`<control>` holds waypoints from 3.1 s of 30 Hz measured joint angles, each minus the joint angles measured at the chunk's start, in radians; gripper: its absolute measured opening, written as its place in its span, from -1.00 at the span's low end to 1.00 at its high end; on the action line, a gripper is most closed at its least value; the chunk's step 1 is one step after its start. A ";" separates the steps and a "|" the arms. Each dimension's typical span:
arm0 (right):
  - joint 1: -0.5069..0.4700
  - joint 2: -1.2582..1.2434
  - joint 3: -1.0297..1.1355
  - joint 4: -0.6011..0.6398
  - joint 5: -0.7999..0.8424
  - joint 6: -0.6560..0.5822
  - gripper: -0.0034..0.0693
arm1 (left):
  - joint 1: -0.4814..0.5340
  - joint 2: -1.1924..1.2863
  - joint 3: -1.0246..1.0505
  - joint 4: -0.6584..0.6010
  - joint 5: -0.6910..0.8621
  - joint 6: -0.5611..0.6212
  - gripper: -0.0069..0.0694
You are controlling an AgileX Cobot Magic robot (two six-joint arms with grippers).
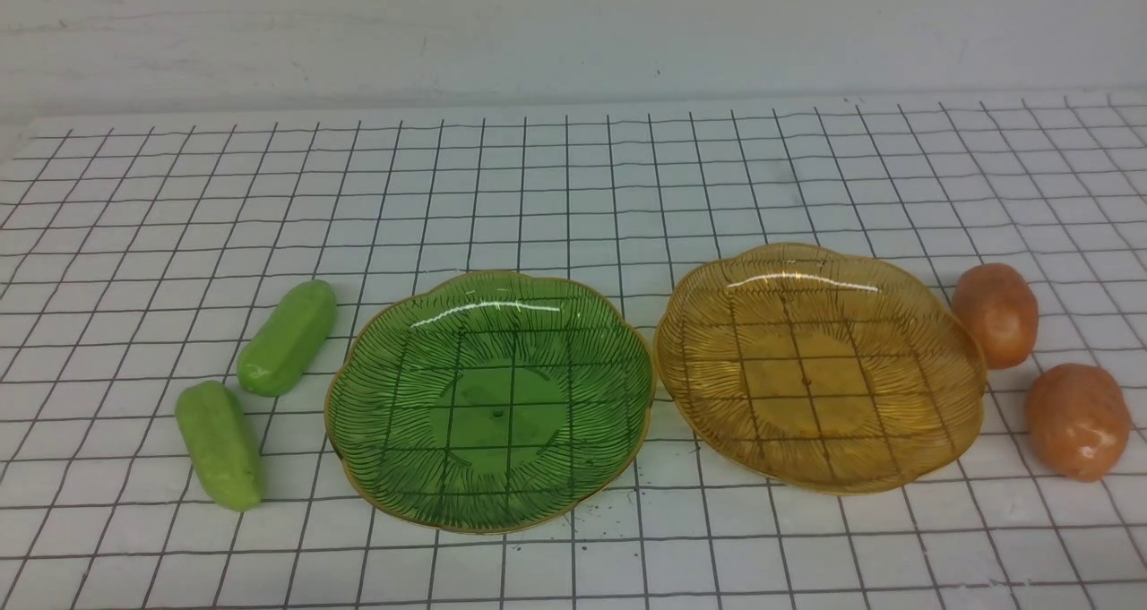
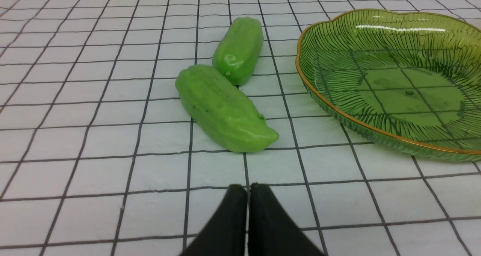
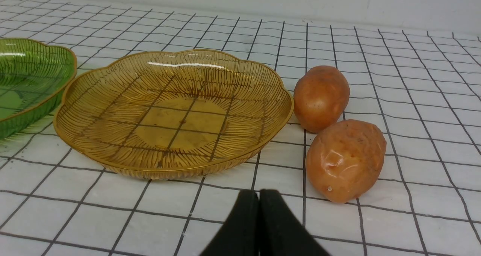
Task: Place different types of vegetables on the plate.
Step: 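Put the potato onto the plate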
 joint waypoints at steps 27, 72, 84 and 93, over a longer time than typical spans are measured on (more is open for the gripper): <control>0.000 0.000 0.003 0.752 -0.021 0.295 -0.95 | 0.000 0.000 0.001 -0.855 -0.101 -0.442 -0.84; -0.126 1.428 -0.941 -0.213 0.256 0.493 -0.81 | -0.007 1.017 -0.520 -0.642 0.563 0.320 -0.80; -0.169 1.633 -0.985 -0.260 0.260 0.505 0.37 | -0.007 1.017 -0.520 -0.642 0.562 0.320 -0.59; -0.168 1.744 -0.994 -0.261 0.216 0.509 0.71 | -0.007 1.017 -0.520 -0.642 0.548 0.320 -0.55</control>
